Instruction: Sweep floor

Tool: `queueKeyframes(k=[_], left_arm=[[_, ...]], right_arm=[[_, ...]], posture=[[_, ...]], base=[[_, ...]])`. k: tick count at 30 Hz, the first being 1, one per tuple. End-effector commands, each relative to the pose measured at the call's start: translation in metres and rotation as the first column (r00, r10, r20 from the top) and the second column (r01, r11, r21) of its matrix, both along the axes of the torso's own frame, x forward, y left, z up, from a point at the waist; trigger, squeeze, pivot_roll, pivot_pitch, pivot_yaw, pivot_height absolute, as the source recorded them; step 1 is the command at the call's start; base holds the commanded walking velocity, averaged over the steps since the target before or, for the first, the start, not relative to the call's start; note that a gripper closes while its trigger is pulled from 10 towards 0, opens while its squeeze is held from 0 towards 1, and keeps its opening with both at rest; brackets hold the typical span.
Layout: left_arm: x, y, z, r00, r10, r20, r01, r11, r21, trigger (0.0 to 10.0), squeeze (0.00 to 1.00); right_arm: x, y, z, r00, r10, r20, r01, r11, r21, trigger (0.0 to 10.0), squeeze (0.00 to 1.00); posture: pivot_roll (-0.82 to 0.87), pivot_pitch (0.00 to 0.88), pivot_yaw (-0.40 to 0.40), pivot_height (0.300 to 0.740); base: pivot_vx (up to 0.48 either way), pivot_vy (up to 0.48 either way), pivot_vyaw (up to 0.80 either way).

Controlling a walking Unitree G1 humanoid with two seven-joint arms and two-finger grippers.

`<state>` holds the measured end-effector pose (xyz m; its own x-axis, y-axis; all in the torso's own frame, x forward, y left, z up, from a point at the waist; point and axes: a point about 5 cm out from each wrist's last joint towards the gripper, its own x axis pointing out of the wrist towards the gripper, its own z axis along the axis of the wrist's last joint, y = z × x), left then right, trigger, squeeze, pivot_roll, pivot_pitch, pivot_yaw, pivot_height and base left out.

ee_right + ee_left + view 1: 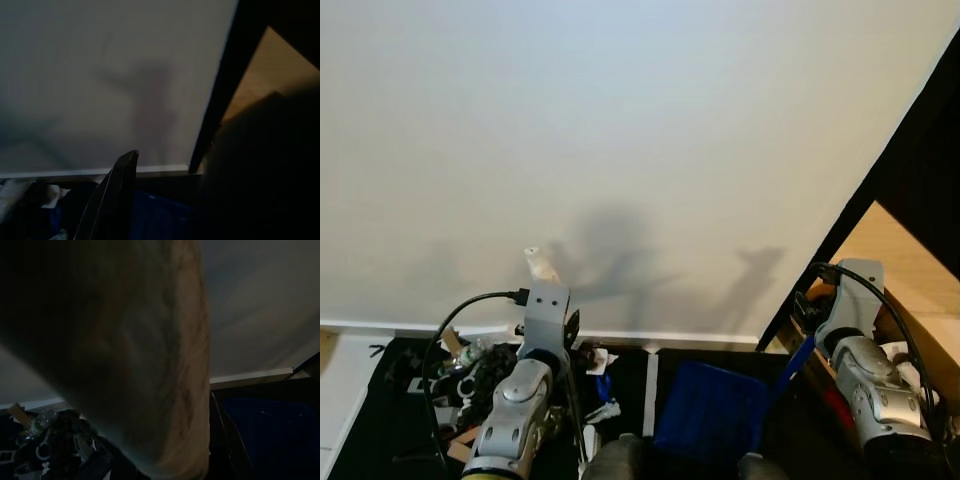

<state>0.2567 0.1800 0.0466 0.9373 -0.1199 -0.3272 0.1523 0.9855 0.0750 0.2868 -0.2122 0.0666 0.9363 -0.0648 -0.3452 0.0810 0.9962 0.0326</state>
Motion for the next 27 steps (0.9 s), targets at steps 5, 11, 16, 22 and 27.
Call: queueKeyframes(k=[5, 11, 16, 22, 27], left_arm=[[-0.001, -0.001, -0.004, 1.0, -0.002, -0.012, 0.002, 1.0, 0.008, 10.0, 0.0], [-0.002, -0.004, -0.006, 1.0, -0.003, -0.014, 0.003, 1.0, 0.0, 10.0, 0.0], [-0.003, -0.004, -0.007, 1.0, -0.001, -0.015, 0.001, 1.0, 0.0, 10.0, 0.0], [-0.003, -0.003, -0.007, 1.0, 0.002, -0.017, -0.002, 1.0, 0.001, 10.0, 0.0], [-0.004, -0.003, -0.008, 1.0, -0.001, -0.019, 0.001, 1.0, 0.001, 10.0, 0.0]], right_arm=[[0.0, 0.003, 0.013, 1.0, 0.024, 0.018, -0.024, 1.0, 0.006, 10.0, 0.0], [0.002, 0.001, 0.026, 0.999, 0.036, 0.031, -0.036, 0.999, -0.018, 10.0, 0.0], [-0.006, 0.003, 0.024, 0.999, 0.046, -0.018, -0.046, 0.999, -0.012, 10.0, 0.0], [-0.015, 0.008, 0.028, 0.997, 0.058, -0.041, -0.059, 0.998, -0.006, 10.0, 0.0], [-0.025, 0.013, 0.033, 0.997, 0.063, -0.051, -0.063, 0.998, -0.003, 10.0, 0.0]], posture=[[0.09, 0.109, 0.063, 0.74], [0.09, 0.11, 0.053, 0.74], [0.08, 0.113, 0.048, 0.74], [0.08, 0.117, 0.045, 0.74], [0.07, 0.12, 0.045, 0.74]], base=[[0.0, 0.0, 0.0], [0.0, 0.0, 0.0], [0.0, 0.0, 0.0], [0.0, 0.0, 0.0], [0.0, 0.0, 0.0]])
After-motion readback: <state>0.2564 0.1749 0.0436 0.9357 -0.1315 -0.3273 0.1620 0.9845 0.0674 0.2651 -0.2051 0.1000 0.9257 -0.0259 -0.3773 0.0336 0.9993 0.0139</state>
